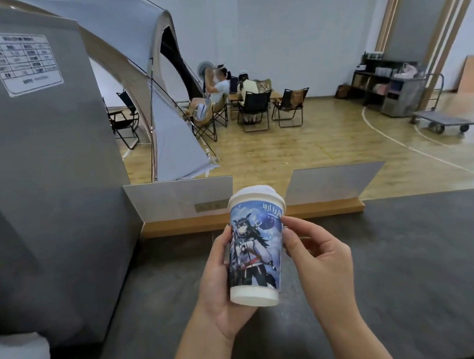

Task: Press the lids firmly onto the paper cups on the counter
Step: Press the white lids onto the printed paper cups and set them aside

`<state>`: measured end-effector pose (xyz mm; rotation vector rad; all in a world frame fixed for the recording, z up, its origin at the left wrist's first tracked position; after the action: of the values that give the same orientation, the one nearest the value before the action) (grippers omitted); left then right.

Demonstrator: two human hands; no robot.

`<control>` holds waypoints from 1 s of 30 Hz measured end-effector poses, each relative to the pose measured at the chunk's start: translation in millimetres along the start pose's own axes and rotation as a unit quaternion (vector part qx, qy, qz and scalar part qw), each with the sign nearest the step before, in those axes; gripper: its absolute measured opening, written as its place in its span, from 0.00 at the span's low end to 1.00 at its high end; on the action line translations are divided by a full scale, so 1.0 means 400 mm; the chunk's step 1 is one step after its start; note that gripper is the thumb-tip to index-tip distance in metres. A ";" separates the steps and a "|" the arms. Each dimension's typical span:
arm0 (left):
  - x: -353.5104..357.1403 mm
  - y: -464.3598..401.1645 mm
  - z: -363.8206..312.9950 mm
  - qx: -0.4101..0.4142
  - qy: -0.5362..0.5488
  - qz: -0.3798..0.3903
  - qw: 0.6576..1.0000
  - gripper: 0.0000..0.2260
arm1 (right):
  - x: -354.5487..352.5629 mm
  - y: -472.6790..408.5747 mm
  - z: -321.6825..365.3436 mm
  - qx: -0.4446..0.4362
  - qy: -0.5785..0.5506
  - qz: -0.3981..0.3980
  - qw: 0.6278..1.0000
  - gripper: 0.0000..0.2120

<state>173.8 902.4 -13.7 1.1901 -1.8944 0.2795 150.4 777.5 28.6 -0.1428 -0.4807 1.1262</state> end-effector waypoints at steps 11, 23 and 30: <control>-0.020 -0.009 -0.082 0.209 -0.340 -0.151 0.904 0.23 | 0.033 -0.028 -0.054 0.101 -0.011 0.102 0.990 0.11; -0.029 0.042 -0.103 0.334 -0.527 -0.261 0.737 0.20 | 0.018 -0.040 -0.123 0.163 -0.047 0.075 0.983 0.20; -0.080 0.077 -0.118 0.362 -0.476 -0.289 0.748 0.24 | 0.118 -0.010 -0.131 0.145 -0.088 0.149 0.974 0.19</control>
<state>180.1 965.8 -1.8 2.7951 -2.1152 0.0265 192.7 824.7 -2.5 0.1462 -0.4566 1.4997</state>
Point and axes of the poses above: each hand's wrist, its own y-axis away from the middle knuckle, its own x-axis out of the palm, z = x × y, the point moved 8 cm from there along -y, towards the middle knuckle, and after that the axes turned 14 degrees about -y, right-handed, at the moved point
